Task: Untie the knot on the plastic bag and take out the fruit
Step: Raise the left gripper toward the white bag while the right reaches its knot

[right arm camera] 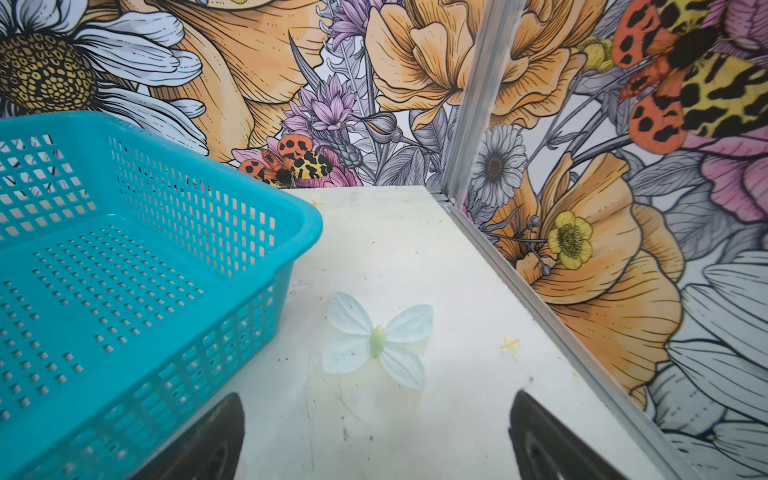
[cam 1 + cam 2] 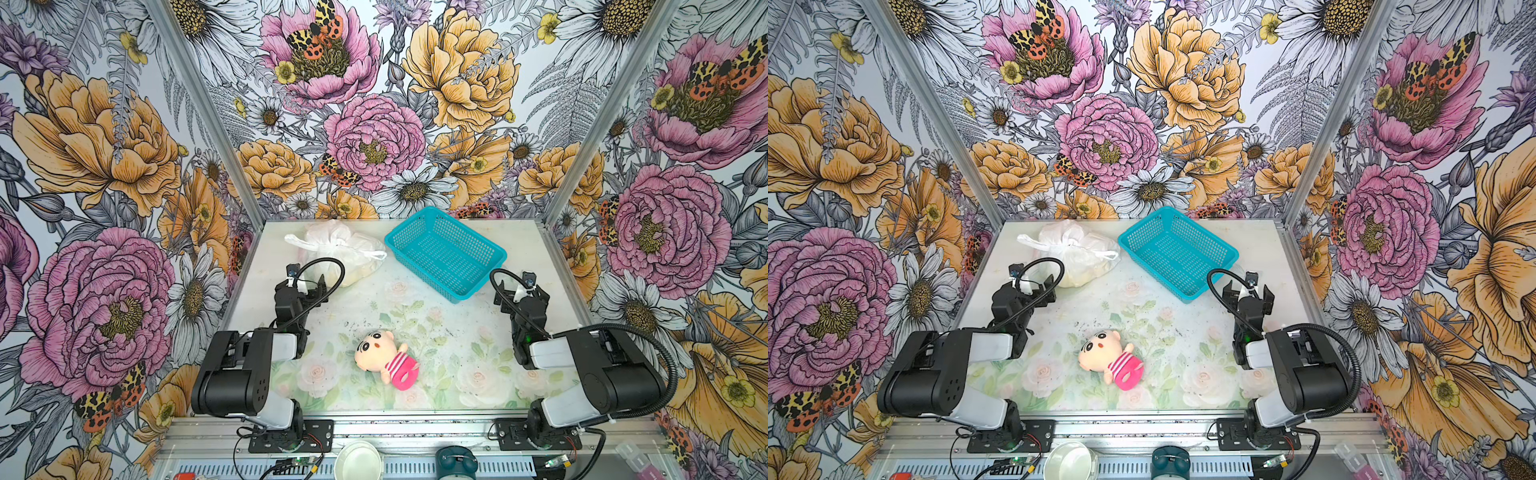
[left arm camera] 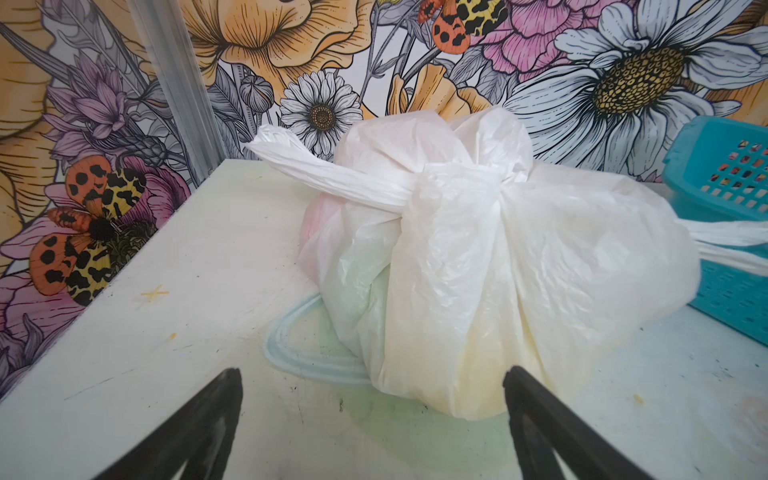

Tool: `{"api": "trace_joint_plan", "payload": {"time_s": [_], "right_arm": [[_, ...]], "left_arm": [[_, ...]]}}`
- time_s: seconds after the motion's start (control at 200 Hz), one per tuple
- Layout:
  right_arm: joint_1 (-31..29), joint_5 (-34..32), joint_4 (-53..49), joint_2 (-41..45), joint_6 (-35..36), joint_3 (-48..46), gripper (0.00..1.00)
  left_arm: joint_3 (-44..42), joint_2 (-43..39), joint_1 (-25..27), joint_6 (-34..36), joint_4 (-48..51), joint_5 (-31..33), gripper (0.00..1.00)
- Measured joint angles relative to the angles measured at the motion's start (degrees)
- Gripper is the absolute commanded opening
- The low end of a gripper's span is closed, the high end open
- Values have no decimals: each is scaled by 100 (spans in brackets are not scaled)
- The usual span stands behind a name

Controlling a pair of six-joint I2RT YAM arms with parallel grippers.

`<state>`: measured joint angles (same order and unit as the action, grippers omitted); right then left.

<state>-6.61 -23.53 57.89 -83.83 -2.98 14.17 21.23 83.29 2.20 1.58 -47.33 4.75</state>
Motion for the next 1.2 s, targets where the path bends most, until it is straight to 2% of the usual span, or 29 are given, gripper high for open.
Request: {"api": "trace_joint_plan", "payload": {"time_s": [0.12, 0.215, 0.32, 0.37, 0.47, 0.525, 0.62, 0.72, 0.805, 0.89, 0.986, 1.101, 1.201], "right_arm": [[-299, -546, -188, 1016, 44, -87, 100], [-323, -844, -297, 1506, -46, -85, 99], [-323, -984, -903, 2017, -256, -83, 100], [-323, -992, -1316, 2361, -424, -66, 100], [-321, -951, -2396, 3126, -1193, 164, 99], [-297, -719, -3053, 3674, -1593, 339, 99], [-271, -431, -3528, 4695, -2100, 323, 99], [-197, 216, -3904, 5812, -2328, 170, 100], [-195, 686, -4170, 6312, -2415, 201, 99], [-195, 1121, -4452, 6336, -2476, 326, 100], [-240, 1620, -4579, 5908, -2527, 553, 100], [-610, 2052, -4682, 4717, -2492, 1172, 100], [-1222, 2031, -4898, 3637, -2330, 1818, 99]], "left_arm": [[177, -557, 444, 146, 503, 595, 99], [391, -925, 680, 186, 966, 975, 99], [557, -1414, 787, 66, 1526, 1167, 99], [680, -1731, 787, -201, 2002, 1147, 99], [1060, -2371, 667, -658, 3003, 564, 99], [1110, -2695, 619, -813, 3180, 153, 99], [916, -3241, 540, -1272, 3298, -243, 99], [522, -3606, 90, -1884, 3342, -732, 99], [472, -3591, -177, -2315, 3705, -907, 99], [479, -3556, -28, -2553, 4118, -909, 99], [479, -3589, 160, -2704, 4544, -918, 99], [308, -4011, 341, -2844, 4843, -929, 99], [101, -4603, 487, -2889, 5066, -822, 99]]}}
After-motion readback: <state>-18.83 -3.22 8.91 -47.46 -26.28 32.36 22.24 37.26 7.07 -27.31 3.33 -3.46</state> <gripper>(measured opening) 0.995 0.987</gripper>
